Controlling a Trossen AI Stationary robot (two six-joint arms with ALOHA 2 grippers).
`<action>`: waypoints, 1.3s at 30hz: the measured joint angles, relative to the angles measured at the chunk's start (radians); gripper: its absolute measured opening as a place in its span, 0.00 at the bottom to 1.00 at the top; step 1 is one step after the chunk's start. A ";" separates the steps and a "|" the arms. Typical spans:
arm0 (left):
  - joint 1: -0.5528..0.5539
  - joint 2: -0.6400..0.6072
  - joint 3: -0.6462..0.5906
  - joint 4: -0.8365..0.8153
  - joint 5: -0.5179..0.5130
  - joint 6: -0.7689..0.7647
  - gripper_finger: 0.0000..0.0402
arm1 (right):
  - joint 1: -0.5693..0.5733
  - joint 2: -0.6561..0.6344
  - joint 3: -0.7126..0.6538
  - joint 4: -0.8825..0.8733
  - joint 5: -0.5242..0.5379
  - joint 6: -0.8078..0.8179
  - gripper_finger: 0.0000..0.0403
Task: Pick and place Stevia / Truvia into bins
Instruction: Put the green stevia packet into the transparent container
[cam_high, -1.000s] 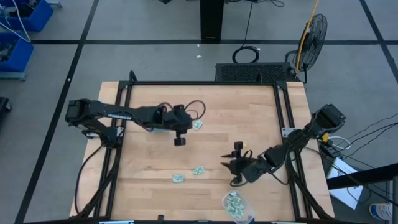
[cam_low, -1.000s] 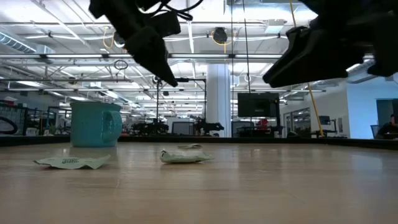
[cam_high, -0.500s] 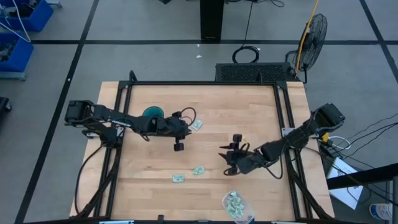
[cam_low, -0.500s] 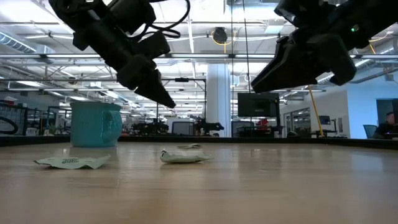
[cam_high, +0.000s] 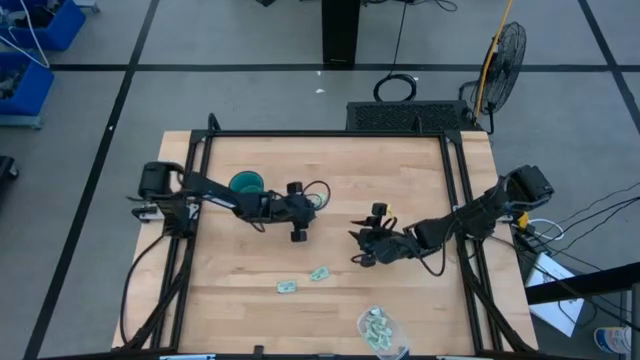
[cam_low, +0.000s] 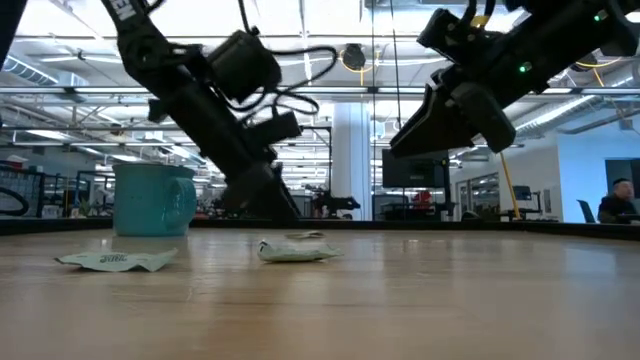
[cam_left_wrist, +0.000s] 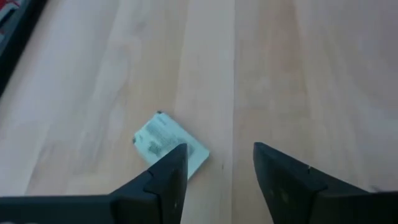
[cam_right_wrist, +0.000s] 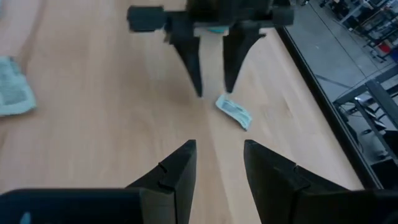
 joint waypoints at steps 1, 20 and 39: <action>0.001 0.022 0.010 0.004 -0.001 0.006 0.47 | -0.006 0.000 0.000 -0.001 0.000 -0.008 0.32; 0.096 0.104 0.066 -0.063 -0.030 -0.155 0.37 | -0.066 0.000 0.000 0.000 -0.157 -0.021 0.32; 0.119 0.108 0.061 -0.038 -0.026 -0.129 0.01 | -0.066 0.000 0.000 0.000 -0.157 -0.020 0.32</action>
